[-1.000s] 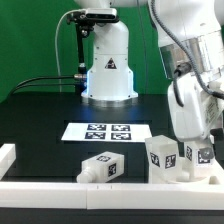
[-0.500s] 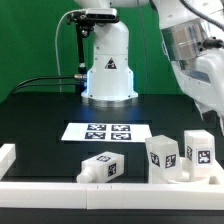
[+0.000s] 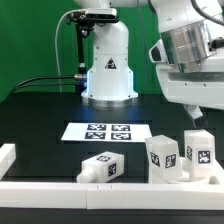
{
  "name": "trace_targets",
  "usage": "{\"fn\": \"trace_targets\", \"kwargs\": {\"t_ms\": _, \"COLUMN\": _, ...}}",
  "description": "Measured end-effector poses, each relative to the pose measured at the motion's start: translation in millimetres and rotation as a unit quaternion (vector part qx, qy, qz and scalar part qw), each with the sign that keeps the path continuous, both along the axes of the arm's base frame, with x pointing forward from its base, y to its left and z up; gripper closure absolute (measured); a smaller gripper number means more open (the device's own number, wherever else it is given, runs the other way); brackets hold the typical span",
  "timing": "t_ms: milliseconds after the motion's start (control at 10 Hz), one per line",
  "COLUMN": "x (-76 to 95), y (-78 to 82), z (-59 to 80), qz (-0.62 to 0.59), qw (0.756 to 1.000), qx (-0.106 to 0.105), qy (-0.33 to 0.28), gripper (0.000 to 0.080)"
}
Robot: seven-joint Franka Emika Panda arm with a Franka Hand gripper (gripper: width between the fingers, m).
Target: Assemble stool
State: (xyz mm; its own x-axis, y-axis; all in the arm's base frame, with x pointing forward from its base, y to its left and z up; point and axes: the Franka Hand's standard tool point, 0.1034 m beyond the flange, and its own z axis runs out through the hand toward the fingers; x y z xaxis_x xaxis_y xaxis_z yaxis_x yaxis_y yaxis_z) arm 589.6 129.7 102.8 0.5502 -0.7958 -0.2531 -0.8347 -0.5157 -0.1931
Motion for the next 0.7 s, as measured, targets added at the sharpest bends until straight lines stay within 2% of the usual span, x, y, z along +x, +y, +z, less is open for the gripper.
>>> {"fn": "trace_targets", "kwargs": {"t_ms": 100, "x": 1.8, "y": -2.8, "z": 3.9, "qz": 0.092, "qw": 0.996, "qx": -0.015, "qy": -0.015, "gripper": 0.015}}
{"fn": "trace_targets", "kwargs": {"t_ms": 200, "x": 3.2, "y": -2.8, "z": 2.1, "qz": 0.19, "qw": 0.98, "qx": -0.036, "qy": -0.034, "gripper": 0.015}}
{"fn": "trace_targets", "kwargs": {"t_ms": 300, "x": 1.7, "y": -2.2, "z": -2.3, "qz": 0.244, "qw": 0.968, "qx": -0.039, "qy": -0.041, "gripper": 0.015}}
{"fn": "trace_targets", "kwargs": {"t_ms": 700, "x": 1.3, "y": -5.4, "z": -3.8, "qz": 0.379, "qw": 0.921, "qx": -0.042, "qy": -0.078, "gripper": 0.015}}
